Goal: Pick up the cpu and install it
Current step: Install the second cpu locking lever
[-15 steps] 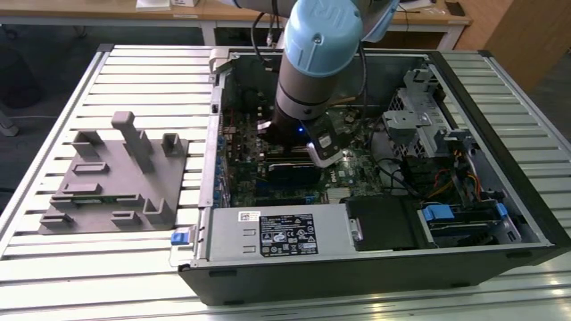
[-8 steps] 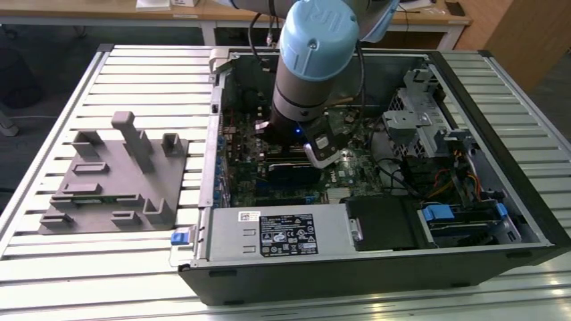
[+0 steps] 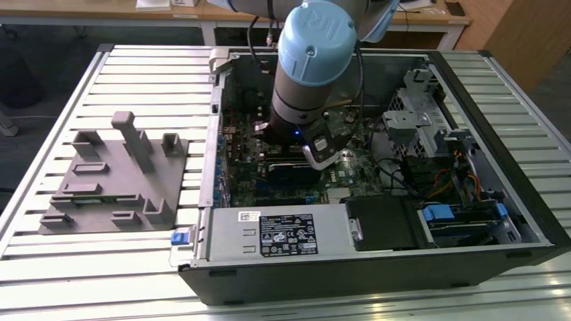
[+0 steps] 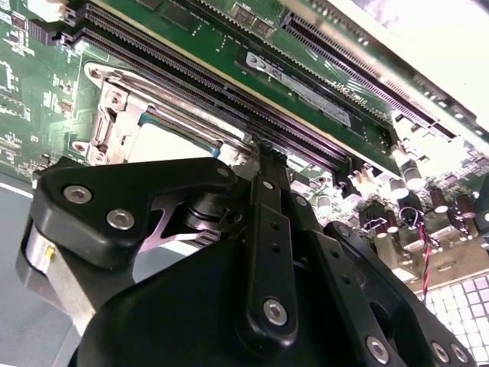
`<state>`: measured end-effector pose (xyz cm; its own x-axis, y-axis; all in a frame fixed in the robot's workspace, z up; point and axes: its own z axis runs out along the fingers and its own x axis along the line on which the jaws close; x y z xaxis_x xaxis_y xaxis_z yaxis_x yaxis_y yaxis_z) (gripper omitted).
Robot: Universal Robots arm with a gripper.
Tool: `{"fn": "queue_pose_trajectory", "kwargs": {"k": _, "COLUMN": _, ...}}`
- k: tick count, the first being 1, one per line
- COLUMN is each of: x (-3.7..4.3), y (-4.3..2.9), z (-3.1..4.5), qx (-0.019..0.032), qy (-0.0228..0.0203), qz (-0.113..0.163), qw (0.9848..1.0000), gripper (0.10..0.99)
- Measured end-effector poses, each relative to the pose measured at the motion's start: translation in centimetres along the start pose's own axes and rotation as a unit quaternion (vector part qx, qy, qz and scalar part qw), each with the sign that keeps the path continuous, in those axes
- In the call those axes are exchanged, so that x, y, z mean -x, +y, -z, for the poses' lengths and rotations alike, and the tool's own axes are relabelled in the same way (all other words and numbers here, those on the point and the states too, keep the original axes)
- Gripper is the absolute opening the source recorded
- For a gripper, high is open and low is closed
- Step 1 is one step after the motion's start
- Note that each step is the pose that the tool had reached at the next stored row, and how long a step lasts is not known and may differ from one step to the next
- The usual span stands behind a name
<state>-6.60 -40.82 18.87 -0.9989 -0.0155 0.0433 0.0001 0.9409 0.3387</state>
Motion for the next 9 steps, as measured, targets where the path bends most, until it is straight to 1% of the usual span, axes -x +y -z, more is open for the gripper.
{"fn": "queue_pose_trajectory", "kwargs": {"k": 4, "x": -0.15, "y": -0.01, "z": -0.04, "qx": 0.0063, "qy": 0.0001, "qz": 0.0, "qw": 1.0, "gripper": 0.106}}
{"fn": "queue_pose_trajectory", "kwargs": {"k": 9, "x": -0.21, "y": -0.03, "z": -0.09, "qx": 0.0068, "qy": 0.0, "qz": 0.0, "qw": 1.0, "gripper": 0.106}}
